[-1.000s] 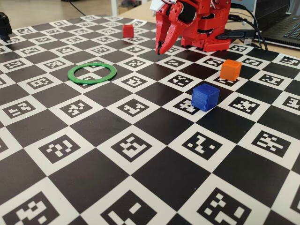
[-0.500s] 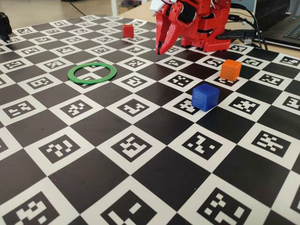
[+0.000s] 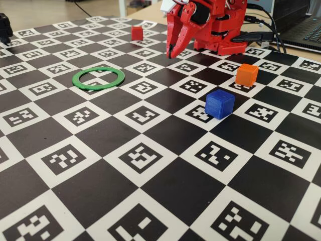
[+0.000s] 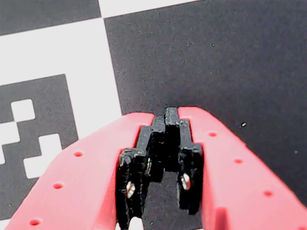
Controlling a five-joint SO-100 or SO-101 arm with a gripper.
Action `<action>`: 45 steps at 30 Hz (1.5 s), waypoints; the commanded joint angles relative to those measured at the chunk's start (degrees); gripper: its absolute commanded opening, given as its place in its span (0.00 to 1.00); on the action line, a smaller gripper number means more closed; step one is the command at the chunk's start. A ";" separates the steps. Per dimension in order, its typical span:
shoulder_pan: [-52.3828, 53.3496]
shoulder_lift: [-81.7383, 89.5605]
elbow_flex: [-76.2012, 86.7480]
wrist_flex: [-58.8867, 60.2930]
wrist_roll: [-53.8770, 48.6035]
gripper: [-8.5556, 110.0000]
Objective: Grab the red cube then put it in the green circle then put the blue cube on top and finally the orange cube on top
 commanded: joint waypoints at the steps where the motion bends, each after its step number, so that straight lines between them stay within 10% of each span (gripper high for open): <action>1: -0.09 2.81 3.25 3.52 0.26 0.03; 26: -1.14 -25.31 -33.13 -4.04 26.10 0.03; 45: 12.57 -59.33 -80.77 17.49 49.22 0.05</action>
